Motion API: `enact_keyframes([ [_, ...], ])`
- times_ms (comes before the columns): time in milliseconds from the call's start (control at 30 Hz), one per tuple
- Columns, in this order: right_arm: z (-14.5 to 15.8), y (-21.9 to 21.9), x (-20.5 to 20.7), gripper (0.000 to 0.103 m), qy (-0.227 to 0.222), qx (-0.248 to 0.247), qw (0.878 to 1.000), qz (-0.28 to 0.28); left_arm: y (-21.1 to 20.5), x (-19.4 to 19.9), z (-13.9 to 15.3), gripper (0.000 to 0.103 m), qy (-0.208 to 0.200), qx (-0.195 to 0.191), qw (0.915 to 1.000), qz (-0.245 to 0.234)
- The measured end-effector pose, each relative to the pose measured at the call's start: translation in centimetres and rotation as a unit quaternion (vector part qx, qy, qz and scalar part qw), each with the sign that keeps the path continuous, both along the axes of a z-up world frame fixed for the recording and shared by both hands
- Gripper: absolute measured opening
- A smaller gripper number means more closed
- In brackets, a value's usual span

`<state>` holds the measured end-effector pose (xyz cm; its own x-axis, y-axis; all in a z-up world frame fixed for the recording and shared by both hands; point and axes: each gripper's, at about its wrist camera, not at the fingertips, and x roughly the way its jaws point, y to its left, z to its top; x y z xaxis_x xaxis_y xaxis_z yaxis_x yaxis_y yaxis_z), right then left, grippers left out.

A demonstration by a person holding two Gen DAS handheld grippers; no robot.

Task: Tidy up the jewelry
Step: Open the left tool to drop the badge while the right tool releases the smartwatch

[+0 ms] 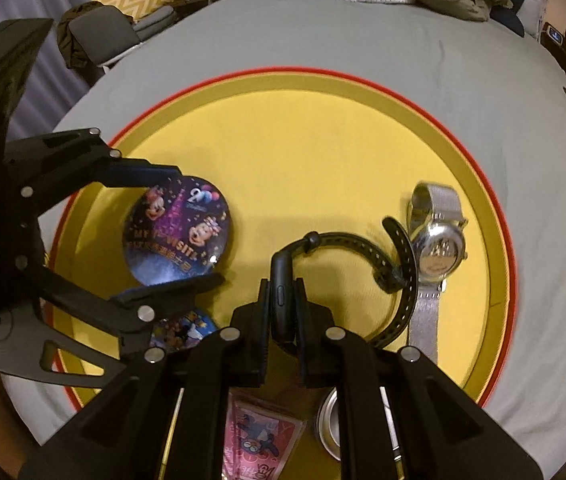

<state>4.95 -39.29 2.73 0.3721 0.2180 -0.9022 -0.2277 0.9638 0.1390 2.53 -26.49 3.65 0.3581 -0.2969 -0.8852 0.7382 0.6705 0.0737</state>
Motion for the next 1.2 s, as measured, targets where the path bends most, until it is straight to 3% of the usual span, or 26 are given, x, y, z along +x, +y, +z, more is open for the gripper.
enact_keyframes([
  [367,-0.2,0.1,-0.3,0.011,-0.004,0.002,1.0,-0.002,-0.4,0.6,-0.9,0.073,0.018,-0.02,0.9995,0.015],
  [600,-0.2,-0.6,-0.2,0.013,0.005,0.008,1.0,-0.009,-0.5,0.9,-1.0,0.084,0.018,-0.016,0.9996,0.012],
  [833,0.0,-1.5,0.4,0.04,0.004,0.009,1.0,-0.029,0.2,0.7,-0.2,0.093,-0.001,-0.011,0.9997,0.022],
  [1200,3.3,-0.3,0.0,0.061,-0.056,0.023,0.998,-0.025,3.1,-0.2,2.9,0.097,-0.04,-0.002,0.9987,0.032],
])
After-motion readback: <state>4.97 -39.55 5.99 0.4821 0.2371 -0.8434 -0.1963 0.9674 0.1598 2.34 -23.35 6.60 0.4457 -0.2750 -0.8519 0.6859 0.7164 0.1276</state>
